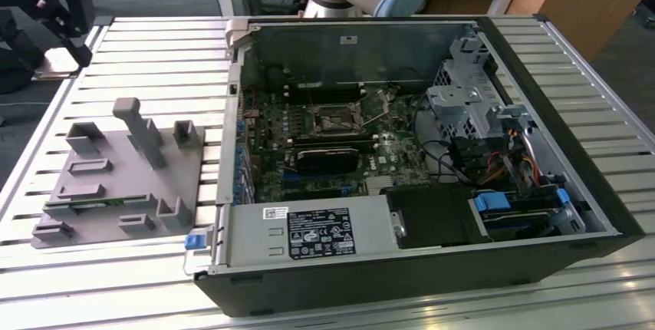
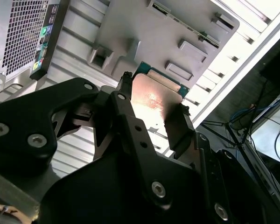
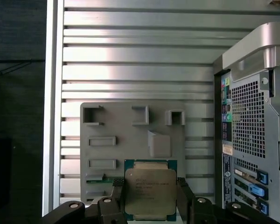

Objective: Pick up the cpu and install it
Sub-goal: 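Pick up the cpu and move it towards the insertion slot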

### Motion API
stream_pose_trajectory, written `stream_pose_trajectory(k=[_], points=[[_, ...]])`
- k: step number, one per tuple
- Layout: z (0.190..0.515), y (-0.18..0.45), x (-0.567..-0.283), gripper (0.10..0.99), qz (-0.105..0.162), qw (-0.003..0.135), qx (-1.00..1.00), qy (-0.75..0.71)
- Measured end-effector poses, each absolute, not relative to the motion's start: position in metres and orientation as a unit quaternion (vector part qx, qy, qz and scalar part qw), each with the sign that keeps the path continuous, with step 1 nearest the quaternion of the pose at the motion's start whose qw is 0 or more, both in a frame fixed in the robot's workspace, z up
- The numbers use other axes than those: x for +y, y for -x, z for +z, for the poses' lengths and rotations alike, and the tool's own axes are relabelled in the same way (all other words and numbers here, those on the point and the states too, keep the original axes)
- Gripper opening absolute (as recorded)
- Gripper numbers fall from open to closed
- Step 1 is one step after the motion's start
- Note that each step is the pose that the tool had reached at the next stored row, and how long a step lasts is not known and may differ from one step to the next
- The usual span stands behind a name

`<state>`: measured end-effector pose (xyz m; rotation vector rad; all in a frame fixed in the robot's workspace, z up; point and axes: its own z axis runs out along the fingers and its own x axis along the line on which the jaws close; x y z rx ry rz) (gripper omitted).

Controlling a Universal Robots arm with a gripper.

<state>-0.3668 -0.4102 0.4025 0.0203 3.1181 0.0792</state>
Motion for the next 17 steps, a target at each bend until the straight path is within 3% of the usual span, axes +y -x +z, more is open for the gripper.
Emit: stream_pose_trajectory(k=[17], points=[[0.403,0.35,-0.41,0.533,0.025,0.011,1.0,-0.007]])
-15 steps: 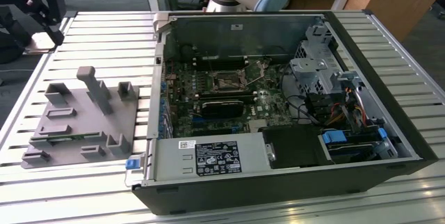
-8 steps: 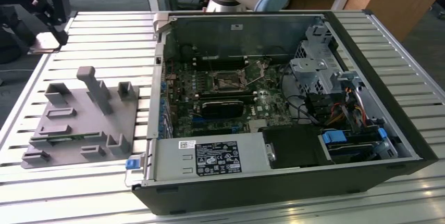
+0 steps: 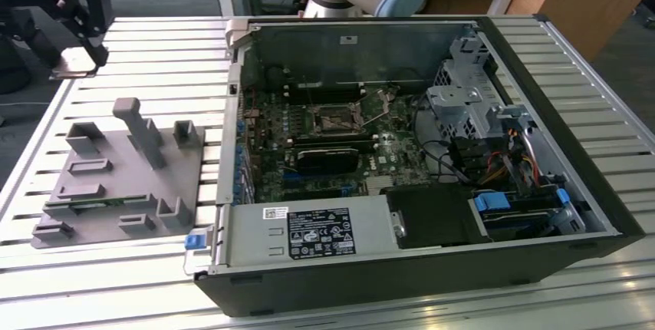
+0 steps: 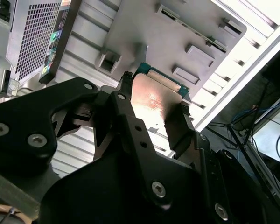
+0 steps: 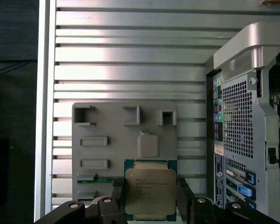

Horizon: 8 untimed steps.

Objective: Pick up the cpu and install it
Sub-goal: 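Pick up the cpu and move it towards the insertion slot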

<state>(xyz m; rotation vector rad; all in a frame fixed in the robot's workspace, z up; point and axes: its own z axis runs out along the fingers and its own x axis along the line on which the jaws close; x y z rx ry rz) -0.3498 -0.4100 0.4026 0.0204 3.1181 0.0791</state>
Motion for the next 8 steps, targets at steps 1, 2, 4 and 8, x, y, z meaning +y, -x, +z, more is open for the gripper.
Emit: stream_pose_trajectory(k=[1,2,4,8], points=[[0.4026,0.3488,-0.41,0.533,0.025,0.011,1.0,-0.007],[0.4025,0.3477,-0.41,0.533,0.025,0.011,1.0,-0.007],[0.4026,0.3454,-0.41,0.533,0.025,0.011,1.0,-0.007],[0.4025,0.3404,-0.41,0.533,0.025,0.011,1.0,-0.007]])
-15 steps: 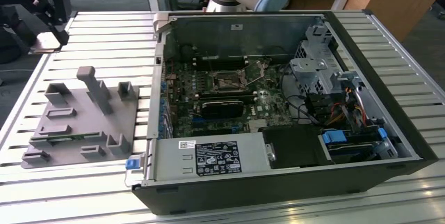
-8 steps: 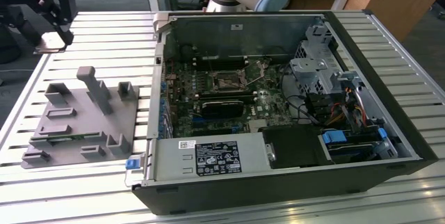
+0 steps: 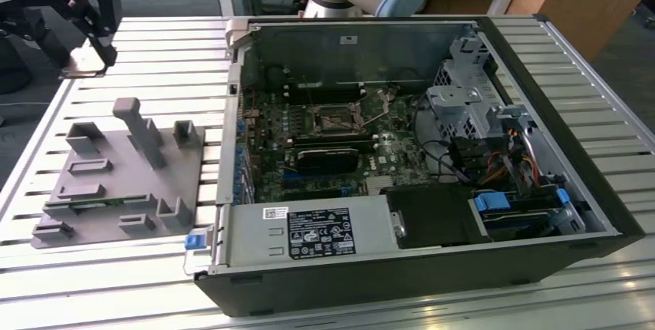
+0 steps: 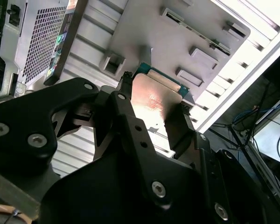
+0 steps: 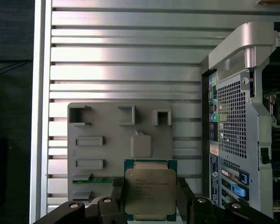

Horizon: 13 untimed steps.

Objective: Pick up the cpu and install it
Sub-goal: 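Pick up the cpu and move it towards the insertion slot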

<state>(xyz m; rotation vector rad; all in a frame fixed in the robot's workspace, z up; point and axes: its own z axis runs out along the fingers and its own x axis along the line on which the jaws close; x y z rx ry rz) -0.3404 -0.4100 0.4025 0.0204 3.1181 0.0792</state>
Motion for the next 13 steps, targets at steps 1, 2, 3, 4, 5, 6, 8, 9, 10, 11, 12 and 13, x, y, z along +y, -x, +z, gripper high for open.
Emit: stream_pose_trajectory(k=[1,2,3,4,5,6,8,9,10,11,12,13], points=[[0.403,0.339,-0.41,0.533,0.025,0.011,1.0,-0.007],[0.403,0.338,-0.41,0.533,0.025,0.011,1.0,-0.007],[0.403,0.336,-0.41,0.533,0.025,0.011,1.0,-0.007],[0.403,0.335,-0.41,0.533,0.025,0.011,1.0,-0.007],[0.403,0.334,-0.41,0.533,0.025,0.011,1.0,-0.007],[0.403,0.332,-0.41,0.533,0.025,0.011,1.0,-0.006],[0.403,0.33,-0.41,0.533,0.025,0.011,1.0,-0.007],[0.403,0.329,-0.41,0.533,0.025,0.011,1.0,-0.007],[0.403,0.328,-0.41,0.533,0.025,0.011,1.0,-0.007],[0.403,0.327,-0.41,0.533,0.025,0.011,1.0,-0.007],[0.403,0.326,-0.41,0.533,0.025,0.011,1.0,-0.007],[0.403,0.325,-0.41,0.533,0.025,0.011,1.0,-0.007]])
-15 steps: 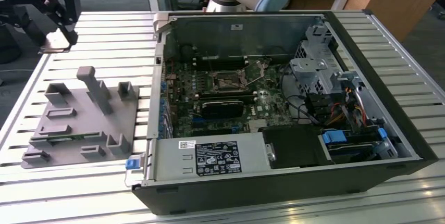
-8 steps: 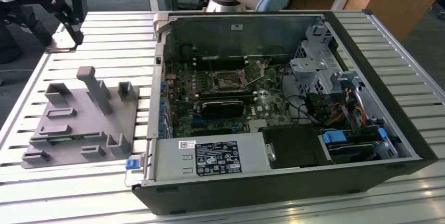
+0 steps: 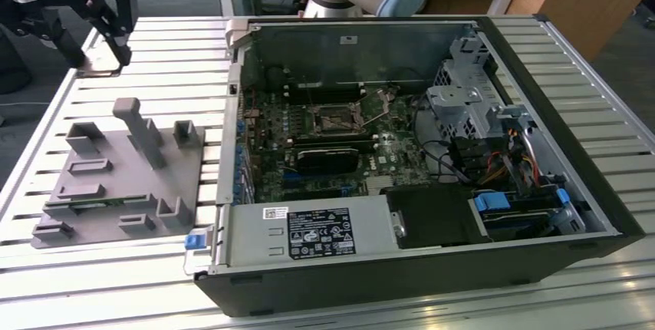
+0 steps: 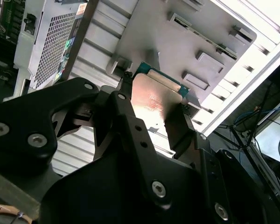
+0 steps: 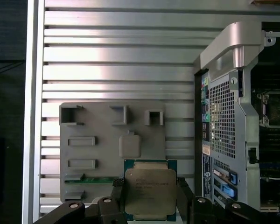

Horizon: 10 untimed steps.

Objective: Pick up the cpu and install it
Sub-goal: 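Pick up the cpu and move it towards the insertion slot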

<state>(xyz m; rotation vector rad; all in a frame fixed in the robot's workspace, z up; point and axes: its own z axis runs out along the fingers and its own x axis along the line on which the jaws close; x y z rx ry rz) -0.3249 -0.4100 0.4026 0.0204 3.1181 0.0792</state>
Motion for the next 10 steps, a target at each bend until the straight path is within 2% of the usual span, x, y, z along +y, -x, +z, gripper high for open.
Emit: stream_pose_trajectory(k=[10], points=[[0.4025,0.3152,-0.41,0.533,0.025,0.011,1.0,-0.007]])
